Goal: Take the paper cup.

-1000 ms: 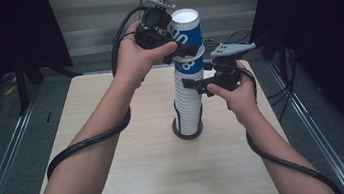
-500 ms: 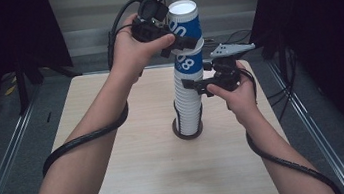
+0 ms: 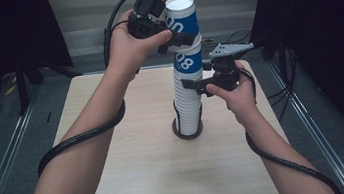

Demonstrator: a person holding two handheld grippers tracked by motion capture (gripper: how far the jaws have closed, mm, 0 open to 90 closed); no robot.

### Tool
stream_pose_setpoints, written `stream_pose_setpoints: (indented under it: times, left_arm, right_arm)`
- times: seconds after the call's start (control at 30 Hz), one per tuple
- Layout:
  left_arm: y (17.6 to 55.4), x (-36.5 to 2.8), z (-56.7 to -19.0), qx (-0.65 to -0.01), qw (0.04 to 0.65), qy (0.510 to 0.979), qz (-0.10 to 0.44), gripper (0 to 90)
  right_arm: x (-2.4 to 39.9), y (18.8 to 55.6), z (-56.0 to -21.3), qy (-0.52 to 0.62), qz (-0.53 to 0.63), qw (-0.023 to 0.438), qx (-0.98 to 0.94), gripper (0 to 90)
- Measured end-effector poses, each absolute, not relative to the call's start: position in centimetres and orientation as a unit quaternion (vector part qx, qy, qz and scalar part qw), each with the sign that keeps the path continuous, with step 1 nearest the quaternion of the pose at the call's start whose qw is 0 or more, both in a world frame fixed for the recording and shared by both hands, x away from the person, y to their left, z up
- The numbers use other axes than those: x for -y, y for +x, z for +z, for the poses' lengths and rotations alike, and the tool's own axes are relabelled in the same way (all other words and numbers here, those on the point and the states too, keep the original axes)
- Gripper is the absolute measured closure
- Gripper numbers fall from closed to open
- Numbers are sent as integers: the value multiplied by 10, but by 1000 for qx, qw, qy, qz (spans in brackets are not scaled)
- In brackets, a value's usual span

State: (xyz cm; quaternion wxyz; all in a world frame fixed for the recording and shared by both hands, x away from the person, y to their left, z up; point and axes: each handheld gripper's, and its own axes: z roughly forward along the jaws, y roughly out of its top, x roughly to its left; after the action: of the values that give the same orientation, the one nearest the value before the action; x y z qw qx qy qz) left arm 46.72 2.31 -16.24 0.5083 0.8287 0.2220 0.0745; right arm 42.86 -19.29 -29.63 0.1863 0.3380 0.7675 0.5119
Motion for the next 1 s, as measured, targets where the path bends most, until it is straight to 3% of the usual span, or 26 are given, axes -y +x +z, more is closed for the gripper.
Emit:
stream_pose_setpoints:
  times: [1.0]
  left_arm:
    - [457, -68, -169, -236, 514, 821, 82, 237]
  right_arm:
    - [195, 427, -296, 336, 510, 185, -770, 127]
